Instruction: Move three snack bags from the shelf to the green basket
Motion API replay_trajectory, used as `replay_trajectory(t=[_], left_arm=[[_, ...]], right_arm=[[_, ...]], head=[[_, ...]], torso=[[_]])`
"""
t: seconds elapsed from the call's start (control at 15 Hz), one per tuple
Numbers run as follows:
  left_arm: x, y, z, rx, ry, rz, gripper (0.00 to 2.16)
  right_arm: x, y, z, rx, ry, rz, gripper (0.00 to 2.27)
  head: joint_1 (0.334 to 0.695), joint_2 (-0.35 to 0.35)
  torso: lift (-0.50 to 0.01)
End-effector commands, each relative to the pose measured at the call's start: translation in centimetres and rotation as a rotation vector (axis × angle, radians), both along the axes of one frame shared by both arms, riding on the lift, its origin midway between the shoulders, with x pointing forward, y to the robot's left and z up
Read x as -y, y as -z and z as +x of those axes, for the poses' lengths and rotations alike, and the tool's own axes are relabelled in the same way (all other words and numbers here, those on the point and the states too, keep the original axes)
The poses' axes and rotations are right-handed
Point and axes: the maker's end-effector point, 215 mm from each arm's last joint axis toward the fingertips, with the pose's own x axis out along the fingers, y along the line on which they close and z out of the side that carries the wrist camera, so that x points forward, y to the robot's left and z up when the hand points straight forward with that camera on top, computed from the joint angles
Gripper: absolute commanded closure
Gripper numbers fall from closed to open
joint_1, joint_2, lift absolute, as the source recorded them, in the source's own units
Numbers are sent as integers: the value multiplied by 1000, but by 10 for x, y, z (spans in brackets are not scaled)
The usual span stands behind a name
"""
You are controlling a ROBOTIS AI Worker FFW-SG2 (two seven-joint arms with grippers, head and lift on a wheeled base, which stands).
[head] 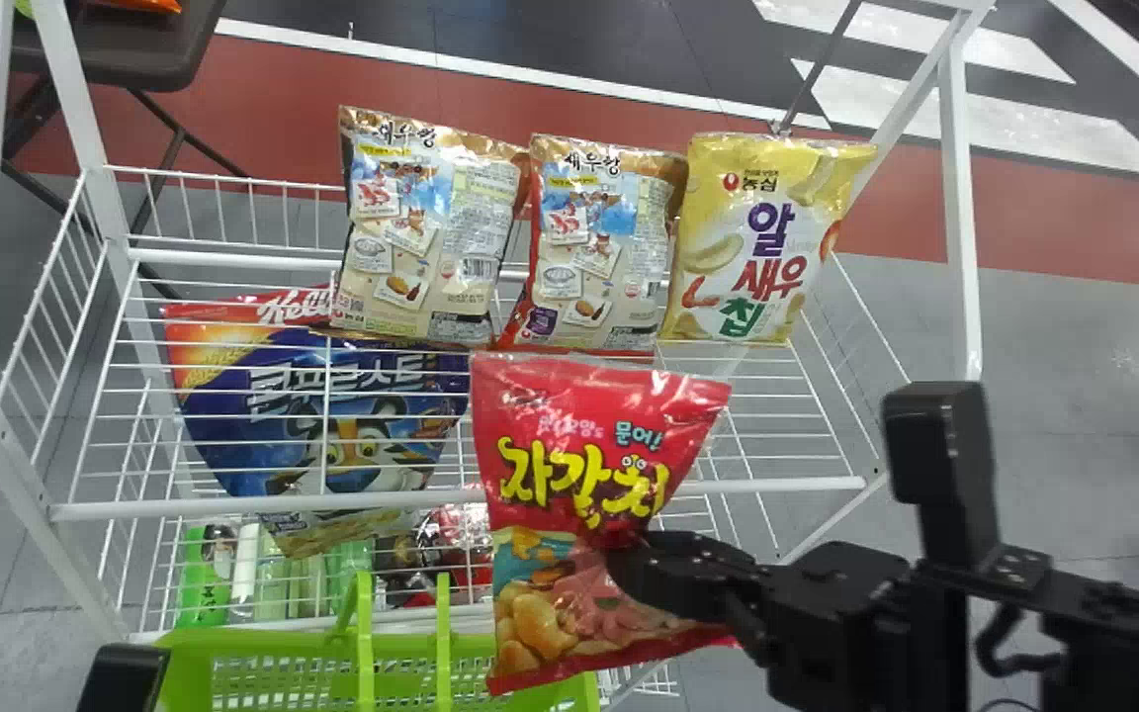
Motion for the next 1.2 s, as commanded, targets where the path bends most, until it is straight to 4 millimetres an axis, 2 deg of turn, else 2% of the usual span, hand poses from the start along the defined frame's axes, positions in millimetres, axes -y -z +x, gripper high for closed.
replay_trajectory(t=[0.0,0.13,0.47,0.8,0.93,1.13], left_arm=[[0,-1,5,24,-11,2,1872],[-1,-5,12,55,-27,-3,1872],[0,-12,25,110,-59,-8,1872],[2,-17,26,124,-60,-16,1872],[3,-18,24,122,-56,-17,1872],[5,-21,18,124,-52,-19,1872]], right_arm=[[8,-16,1,25,44,61,2128],[4,-10,-9,-6,32,90,2128],[4,53,-45,-204,58,122,2132],[-47,111,-85,-393,-30,178,2128],[-67,126,-96,-443,-77,189,2128],[-84,148,-104,-506,-104,209,2128]], head=[[695,-350],[695,-350],[695,-350],[695,-350],[695,-350],[695,-350]], torso=[[-47],[-47],[-47],[-47],[-47],[-47]])
